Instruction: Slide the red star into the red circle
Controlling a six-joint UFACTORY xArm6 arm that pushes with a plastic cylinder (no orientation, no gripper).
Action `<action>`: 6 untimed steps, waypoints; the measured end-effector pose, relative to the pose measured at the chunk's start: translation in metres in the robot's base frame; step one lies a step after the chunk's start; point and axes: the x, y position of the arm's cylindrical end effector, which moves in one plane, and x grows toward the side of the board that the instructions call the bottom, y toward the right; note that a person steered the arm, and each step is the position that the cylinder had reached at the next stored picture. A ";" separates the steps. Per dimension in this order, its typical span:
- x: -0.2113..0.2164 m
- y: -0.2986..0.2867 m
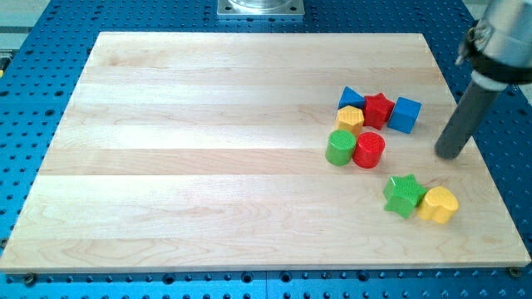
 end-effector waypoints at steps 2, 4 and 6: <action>-0.047 -0.084; -0.094 -0.101; -0.069 -0.170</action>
